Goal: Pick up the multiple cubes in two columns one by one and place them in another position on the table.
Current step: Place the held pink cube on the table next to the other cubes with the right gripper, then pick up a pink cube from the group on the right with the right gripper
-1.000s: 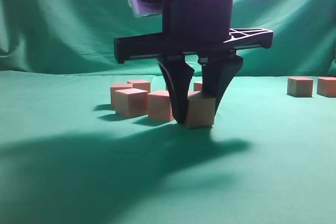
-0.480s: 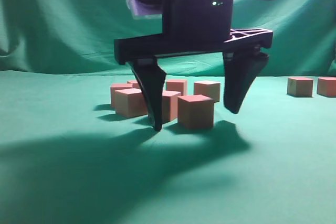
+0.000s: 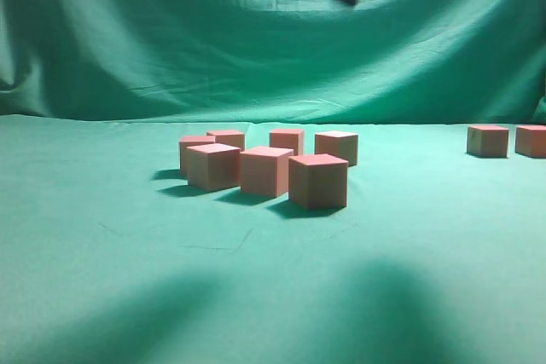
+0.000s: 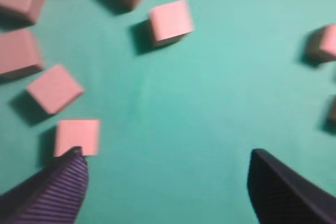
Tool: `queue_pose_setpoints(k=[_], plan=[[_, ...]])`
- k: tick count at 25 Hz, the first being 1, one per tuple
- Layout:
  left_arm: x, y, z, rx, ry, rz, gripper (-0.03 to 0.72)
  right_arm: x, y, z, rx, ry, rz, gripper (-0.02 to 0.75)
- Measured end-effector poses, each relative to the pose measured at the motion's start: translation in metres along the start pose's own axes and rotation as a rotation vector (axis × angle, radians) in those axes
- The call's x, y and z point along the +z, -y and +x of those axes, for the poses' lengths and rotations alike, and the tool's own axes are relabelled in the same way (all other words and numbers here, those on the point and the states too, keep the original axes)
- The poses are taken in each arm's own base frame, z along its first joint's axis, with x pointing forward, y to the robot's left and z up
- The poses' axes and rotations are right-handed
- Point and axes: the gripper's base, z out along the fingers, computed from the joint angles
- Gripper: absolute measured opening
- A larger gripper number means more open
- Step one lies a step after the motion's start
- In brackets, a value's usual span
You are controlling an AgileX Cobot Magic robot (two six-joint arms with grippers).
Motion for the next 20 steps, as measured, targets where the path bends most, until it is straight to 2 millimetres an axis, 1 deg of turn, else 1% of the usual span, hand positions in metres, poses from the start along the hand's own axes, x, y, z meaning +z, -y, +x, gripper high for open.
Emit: queue_pose_setpoints(k=[1, 2, 4, 5, 8, 10, 11, 14, 17, 20], plan=[[0.000, 0.000, 0.000, 0.000, 0.000, 0.000, 0.000, -0.013, 0.010, 0.001, 0.013, 0.020, 0.028, 0.571], [0.000, 0.000, 0.000, 0.000, 0.000, 0.000, 0.000, -0.022, 0.021, 0.003, 0.032, 0.032, 0.058, 0.562], [0.000, 0.000, 0.000, 0.000, 0.000, 0.000, 0.000, -0.039, 0.048, 0.005, 0.103, 0.061, 0.092, 0.568], [0.000, 0.000, 0.000, 0.000, 0.000, 0.000, 0.000, -0.045, 0.064, 0.007, 0.151, 0.065, 0.113, 0.568], [0.000, 0.000, 0.000, 0.000, 0.000, 0.000, 0.000, -0.050, 0.110, 0.013, 0.260, 0.049, 0.178, 0.568], [0.000, 0.000, 0.000, 0.000, 0.000, 0.000, 0.000, -0.045, 0.136, 0.018, 0.302, 0.000, 0.192, 0.568], [0.000, 0.000, 0.000, 0.000, 0.000, 0.000, 0.000, -0.041, 0.145, 0.020, 0.319, -0.028, 0.174, 0.568], [0.000, 0.000, 0.000, 0.000, 0.000, 0.000, 0.000, -0.021, 0.173, 0.028, 0.354, -0.122, 0.097, 0.568], [0.000, 0.000, 0.000, 0.000, 0.000, 0.000, 0.000, 0.004, 0.195, 0.031, 0.390, -0.163, 0.014, 0.568], [0.000, 0.000, 0.000, 0.000, 0.000, 0.000, 0.000, 0.034, 0.208, 0.033, 0.409, -0.201, -0.052, 0.568]])
